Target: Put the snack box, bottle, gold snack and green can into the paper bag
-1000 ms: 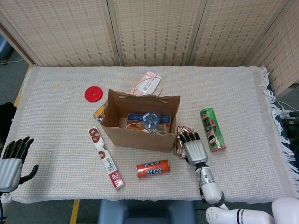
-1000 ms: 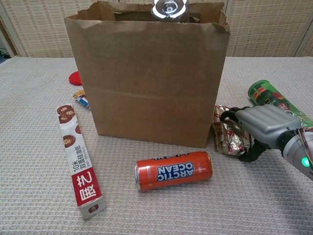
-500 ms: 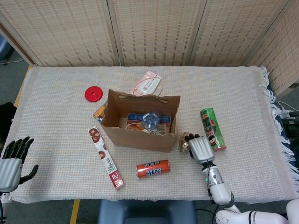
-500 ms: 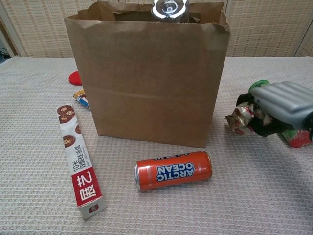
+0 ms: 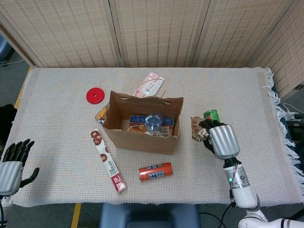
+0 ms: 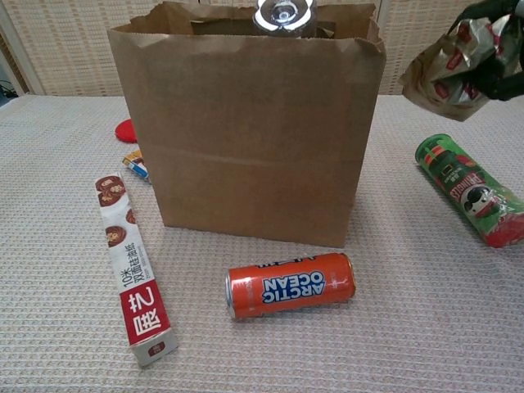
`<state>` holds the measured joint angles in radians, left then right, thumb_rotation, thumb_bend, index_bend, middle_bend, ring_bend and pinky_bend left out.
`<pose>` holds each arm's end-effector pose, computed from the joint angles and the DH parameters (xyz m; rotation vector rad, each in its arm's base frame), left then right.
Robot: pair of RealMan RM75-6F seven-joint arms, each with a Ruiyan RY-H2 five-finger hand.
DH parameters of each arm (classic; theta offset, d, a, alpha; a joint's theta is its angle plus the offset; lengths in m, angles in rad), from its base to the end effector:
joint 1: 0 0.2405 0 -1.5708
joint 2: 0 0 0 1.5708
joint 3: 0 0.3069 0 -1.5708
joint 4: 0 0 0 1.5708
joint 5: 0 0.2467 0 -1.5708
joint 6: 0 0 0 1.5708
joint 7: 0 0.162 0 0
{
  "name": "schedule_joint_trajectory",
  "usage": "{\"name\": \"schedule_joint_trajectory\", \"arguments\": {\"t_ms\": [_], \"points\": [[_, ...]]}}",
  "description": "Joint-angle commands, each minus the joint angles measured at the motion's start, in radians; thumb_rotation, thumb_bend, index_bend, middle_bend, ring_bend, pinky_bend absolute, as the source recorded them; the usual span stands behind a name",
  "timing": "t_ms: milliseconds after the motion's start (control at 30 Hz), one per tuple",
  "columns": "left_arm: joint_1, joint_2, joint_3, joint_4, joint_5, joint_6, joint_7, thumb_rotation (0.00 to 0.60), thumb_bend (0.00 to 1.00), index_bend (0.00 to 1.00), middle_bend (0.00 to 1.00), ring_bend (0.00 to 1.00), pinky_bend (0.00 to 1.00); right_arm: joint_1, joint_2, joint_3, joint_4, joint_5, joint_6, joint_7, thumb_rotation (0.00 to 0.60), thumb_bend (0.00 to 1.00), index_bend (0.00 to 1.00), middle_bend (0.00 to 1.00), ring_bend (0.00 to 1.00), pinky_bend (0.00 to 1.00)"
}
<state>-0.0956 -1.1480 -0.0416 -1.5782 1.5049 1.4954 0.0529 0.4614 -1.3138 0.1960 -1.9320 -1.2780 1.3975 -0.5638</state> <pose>-0.3731 0.2084 0.1401 -1.4097 -0.8490 -0.8758 -0.1829 -0.3177 0.0744 1.5253 -0.7486 1.0732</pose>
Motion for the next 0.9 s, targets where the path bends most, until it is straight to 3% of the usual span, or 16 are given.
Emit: {"name": "schedule_joint_trajectory", "arguments": {"t_ms": [33,200,367,567,800,867,900], "points": [[0.000,0.000,0.000,0.000,0.000,0.000,0.000,0.600,0.35,0.00,0.00,0.00,0.00,0.051,0.064,0.136,-0.135,-0.020,0.035,-0.032,0.600,0.55,0.67,0.55,0.57,0.66],[0.000,0.001,0.000,0.000,0.000,-0.001,-0.004,0.600,0.35,0.00,0.00,0.00,0.00,0.135,0.038,0.237,-0.205,0.036,0.037,-0.125,0.600,0.55,0.67,0.55,0.57,0.66],[-0.001,0.002,0.000,0.002,0.001,-0.002,-0.008,0.600,0.35,0.00,0.00,0.00,0.00,0.223,-0.030,0.277,-0.194,0.094,0.032,-0.236,0.600,0.55,0.67,0.55,0.57,0.66],[-0.001,0.003,0.001,0.004,0.003,-0.003,-0.014,0.600,0.35,0.00,0.00,0.00,0.00,0.305,-0.142,0.251,-0.110,0.183,0.018,-0.332,0.600,0.55,0.66,0.55,0.57,0.66],[-0.002,0.004,0.001,0.005,0.003,-0.005,-0.021,0.600,0.35,0.00,0.00,0.00,0.00,0.339,-0.230,0.185,-0.018,0.246,0.004,-0.369,0.600,0.55,0.62,0.55,0.56,0.66],[-0.003,0.004,0.001,0.005,0.003,-0.006,-0.022,0.600,0.35,0.00,0.00,0.00,0.00,0.343,-0.233,0.176,-0.013,0.260,-0.003,-0.376,0.600,0.50,0.56,0.55,0.53,0.62],[-0.003,0.005,0.001,0.005,0.003,-0.006,-0.022,0.600,0.35,0.00,0.00,0.00,0.00,0.346,-0.232,0.174,-0.014,0.268,-0.005,-0.381,0.600,0.42,0.48,0.52,0.48,0.58]]}}
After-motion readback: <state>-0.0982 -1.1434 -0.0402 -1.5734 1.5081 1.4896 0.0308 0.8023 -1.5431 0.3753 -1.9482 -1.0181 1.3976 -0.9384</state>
